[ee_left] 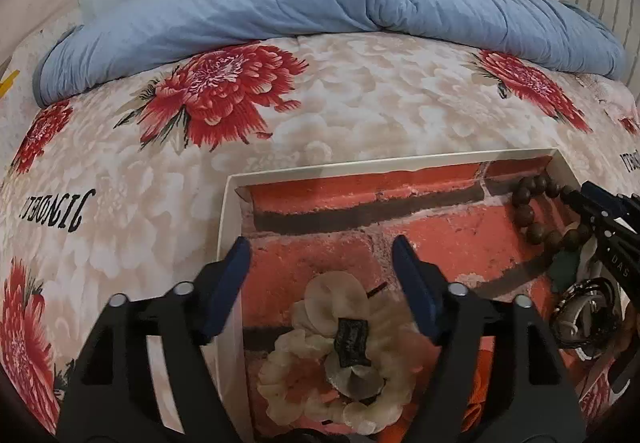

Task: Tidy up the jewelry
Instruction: 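Lower both items into the tray and open both tools, then move the left tool to the black charm scrunchie while the right tool approaches the brown pendant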

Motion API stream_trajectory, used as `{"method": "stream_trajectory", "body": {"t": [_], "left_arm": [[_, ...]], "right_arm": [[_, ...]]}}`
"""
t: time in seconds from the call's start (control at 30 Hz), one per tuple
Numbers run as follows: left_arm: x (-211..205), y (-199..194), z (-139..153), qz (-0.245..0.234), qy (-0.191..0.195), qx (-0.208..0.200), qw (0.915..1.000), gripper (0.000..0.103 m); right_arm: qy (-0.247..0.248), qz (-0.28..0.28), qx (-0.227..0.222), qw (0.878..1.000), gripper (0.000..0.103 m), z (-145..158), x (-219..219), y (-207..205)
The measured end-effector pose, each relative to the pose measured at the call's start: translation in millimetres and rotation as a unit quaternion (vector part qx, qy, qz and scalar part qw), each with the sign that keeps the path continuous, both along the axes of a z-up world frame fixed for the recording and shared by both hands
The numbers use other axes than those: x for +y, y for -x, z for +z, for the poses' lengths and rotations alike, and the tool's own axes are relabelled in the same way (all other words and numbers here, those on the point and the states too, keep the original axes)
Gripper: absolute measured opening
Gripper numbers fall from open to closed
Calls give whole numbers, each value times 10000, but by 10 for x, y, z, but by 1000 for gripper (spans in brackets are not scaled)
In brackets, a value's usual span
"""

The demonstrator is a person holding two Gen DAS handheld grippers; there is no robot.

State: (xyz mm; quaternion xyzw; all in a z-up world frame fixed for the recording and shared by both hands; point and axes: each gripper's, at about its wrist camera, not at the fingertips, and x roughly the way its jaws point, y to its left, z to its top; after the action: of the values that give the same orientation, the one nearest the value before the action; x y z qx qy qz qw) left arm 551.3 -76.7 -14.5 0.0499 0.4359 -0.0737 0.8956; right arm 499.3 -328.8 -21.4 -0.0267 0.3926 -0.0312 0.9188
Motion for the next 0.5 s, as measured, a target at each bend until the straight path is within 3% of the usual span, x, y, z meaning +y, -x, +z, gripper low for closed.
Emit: {"method": "stream_trajectory", "body": {"t": [0.13, 0.23, 0.37, 0.5], "left_arm": [[12, 52, 44, 13, 24, -53, 10000, 88], [28, 112, 102, -13, 108, -84, 9999, 93], [87, 277, 226, -8, 261, -85, 9996, 98], [174, 515, 401, 40, 172, -237, 9996, 98]], "right_arm": [[-277, 88, -60, 9996, 66, 94, -46, 83], [-411, 129, -70, 9990, 71, 154, -53, 136], [-591, 178, -81, 9981, 85, 253, -48, 276], [-577, 115, -266, 9979, 89, 418, -29, 518]]}}
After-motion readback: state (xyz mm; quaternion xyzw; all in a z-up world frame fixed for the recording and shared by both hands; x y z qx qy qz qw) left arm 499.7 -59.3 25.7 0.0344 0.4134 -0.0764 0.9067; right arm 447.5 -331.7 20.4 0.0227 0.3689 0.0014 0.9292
